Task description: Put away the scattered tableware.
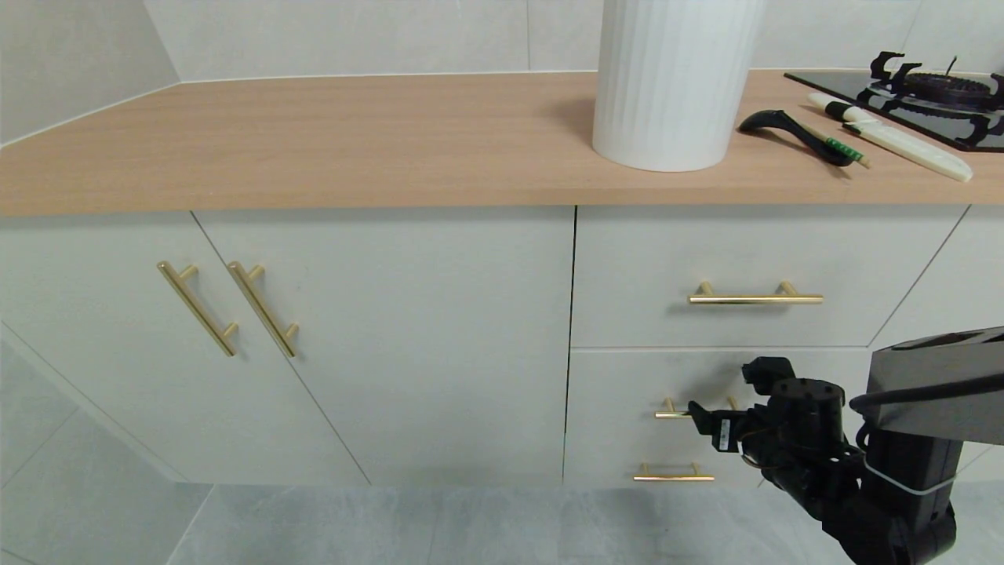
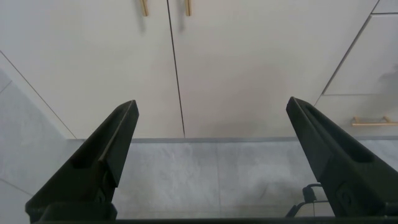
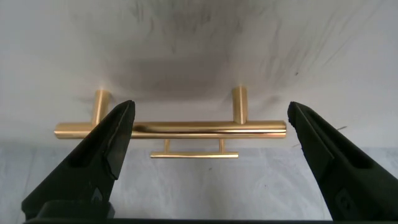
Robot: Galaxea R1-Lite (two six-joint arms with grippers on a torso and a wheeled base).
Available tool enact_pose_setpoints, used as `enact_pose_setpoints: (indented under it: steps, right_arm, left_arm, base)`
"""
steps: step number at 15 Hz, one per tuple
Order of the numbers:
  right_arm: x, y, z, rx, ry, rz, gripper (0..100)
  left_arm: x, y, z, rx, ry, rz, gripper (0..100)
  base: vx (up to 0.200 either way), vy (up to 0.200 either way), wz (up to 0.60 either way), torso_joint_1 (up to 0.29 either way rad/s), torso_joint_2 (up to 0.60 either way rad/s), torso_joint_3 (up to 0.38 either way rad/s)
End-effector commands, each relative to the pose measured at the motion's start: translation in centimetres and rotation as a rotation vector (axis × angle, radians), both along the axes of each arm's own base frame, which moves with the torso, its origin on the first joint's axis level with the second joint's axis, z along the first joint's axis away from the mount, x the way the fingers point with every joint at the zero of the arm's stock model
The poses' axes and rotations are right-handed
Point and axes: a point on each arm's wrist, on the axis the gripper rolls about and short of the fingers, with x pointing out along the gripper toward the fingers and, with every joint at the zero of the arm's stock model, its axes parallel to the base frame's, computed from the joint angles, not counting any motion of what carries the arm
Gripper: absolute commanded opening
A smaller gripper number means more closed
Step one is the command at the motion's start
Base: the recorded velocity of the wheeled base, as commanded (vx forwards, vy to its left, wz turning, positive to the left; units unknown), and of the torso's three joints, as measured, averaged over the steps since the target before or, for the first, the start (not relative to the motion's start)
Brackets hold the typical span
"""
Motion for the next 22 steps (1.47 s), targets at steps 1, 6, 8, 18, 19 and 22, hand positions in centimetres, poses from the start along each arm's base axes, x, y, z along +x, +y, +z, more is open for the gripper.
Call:
enact_pose_setpoints:
  steps: [1,6,8,18,19,22]
  right_arm:
    - [0.0,0.0,-0.7,-0.008,0.018,0.001,100]
    - [-0.1,-0.1,-1.5,-0.031,0.051,0.005,100]
    - [-0.2,-0.1,-1.5,-0.037,0.052,0.007,100]
    - [-8.5,-2.4,9.8,-0.125,0.159,0.172,100]
    - [-9.8,-2.8,12.5,-0.111,0.139,0.187,100]
    - [-13.1,-3.7,18.2,-0.068,0.093,0.218,100]
  left_arm:
    - [0.0,0.0,0.0,0.000,0.002,0.000,100]
    - [0.0,0.0,0.0,0.000,0.002,0.000,100]
    - [0.0,0.0,0.0,0.000,0.000,0.000,100]
    - [0.0,0.0,0.0,0.000,0.002,0.000,100]
    - [0.0,0.0,0.0,0.000,0.002,0.000,100]
    - [0.0,0.0,0.0,0.000,0.000,0.000,100]
  base:
    - [0.000,0.000,0.00,0.000,0.00,0.000]
    - [0.000,0.000,0.00,0.000,0.00,0.000]
    - [0.000,0.000,0.00,0.000,0.00,0.000]
    - [0.000,0.000,0.00,0.000,0.00,0.000]
    - [0.000,0.000,0.00,0.000,0.00,0.000]
    - [0.000,0.000,0.00,0.000,0.00,0.000]
